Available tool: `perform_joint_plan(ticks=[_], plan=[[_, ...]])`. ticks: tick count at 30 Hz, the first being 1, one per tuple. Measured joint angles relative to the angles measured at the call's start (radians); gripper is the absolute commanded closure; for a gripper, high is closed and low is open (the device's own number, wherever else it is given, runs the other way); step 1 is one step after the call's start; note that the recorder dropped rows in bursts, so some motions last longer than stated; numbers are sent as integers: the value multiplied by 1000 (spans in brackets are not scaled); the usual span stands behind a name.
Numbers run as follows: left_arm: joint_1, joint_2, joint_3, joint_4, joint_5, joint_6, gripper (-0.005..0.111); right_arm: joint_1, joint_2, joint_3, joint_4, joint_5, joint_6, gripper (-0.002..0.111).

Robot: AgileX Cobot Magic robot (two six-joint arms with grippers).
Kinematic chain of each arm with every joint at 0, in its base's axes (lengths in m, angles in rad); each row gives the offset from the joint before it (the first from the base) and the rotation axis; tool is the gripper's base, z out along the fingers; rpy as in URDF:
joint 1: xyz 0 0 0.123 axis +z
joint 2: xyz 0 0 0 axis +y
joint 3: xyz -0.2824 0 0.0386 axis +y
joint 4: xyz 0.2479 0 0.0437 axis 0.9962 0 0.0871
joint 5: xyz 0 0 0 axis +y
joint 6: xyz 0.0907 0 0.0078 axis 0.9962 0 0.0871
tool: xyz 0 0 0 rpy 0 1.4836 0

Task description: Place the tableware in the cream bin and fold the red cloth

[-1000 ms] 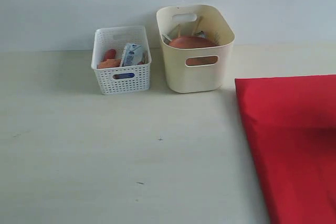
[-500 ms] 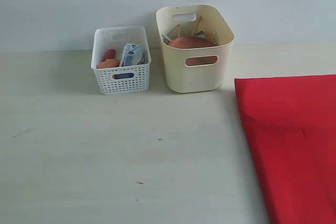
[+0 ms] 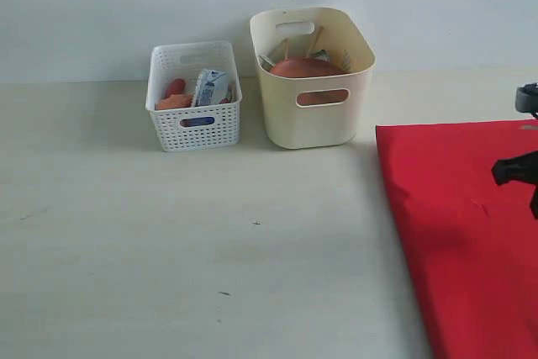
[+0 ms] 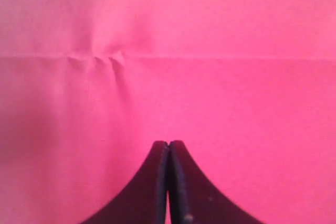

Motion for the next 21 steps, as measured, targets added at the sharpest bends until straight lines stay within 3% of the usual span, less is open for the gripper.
perform_joint_plan(ticks=[21], plan=[[0,0,0,0,0,0,107,5,172,21,-86,-160,159,108]])
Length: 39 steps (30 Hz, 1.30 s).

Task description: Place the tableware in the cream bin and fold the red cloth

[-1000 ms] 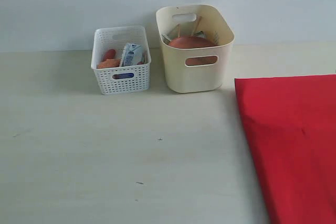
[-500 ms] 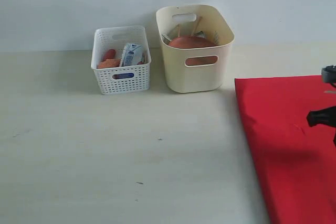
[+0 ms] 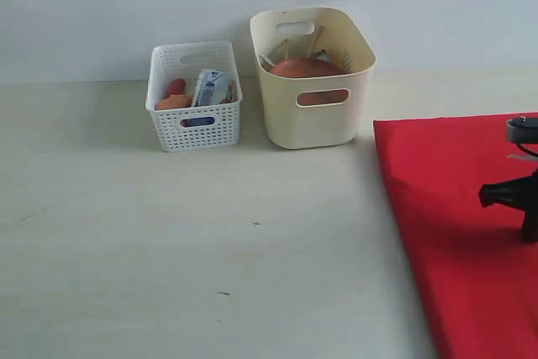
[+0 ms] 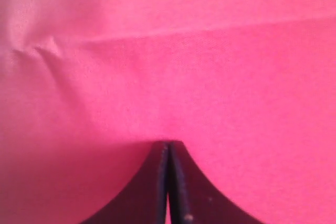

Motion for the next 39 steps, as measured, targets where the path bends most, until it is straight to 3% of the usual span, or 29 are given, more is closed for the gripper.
perform_joint_plan(ticks=[17,31,39], plan=[[0,0,0,0,0,0,107,0,193,-286,36,-73,51,108],[0,0,0,0,0,0,107,0,405,-622,227,-33,53,108],[0,0,0,0,0,0,107,0,437,-663,359,-55,14,108]])
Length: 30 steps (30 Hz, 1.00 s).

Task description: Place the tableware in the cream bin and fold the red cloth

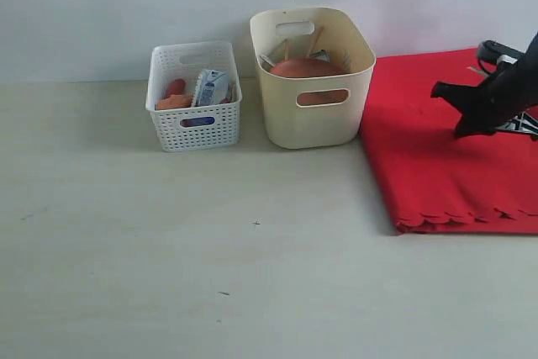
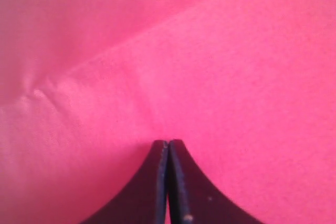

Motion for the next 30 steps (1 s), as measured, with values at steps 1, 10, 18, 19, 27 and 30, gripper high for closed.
perform_joint_plan(ticks=[1,10,18,19,27,30], plan=[[0,0,0,0,0,0,107,0,2,0,7,-2,-2,108],[0,0,0,0,0,0,107,0,-51,13,-81,89,-5,108],[0,0,0,0,0,0,107,0,-355,156,-134,179,-21,108],[0,0,0,0,0,0,107,0,-409,178,-136,179,-31,108],[0,0,0,0,0,0,107,0,-787,346,-138,179,-101,108],[0,0,0,0,0,0,107,0,-921,404,-138,179,-127,108]])
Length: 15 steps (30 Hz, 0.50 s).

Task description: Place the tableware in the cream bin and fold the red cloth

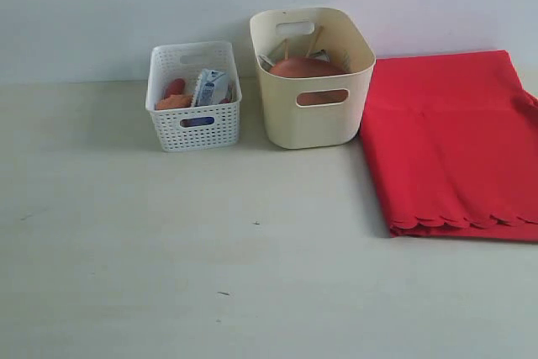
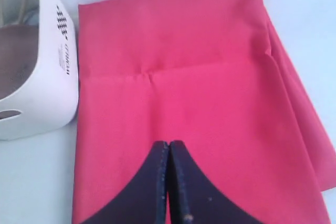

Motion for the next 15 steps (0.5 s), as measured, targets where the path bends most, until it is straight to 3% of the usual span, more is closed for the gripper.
perform_joint_plan(ticks=[15], plan=[[0,0,0,0,0,0,107,31,-617,334,7,-98,-99,108]])
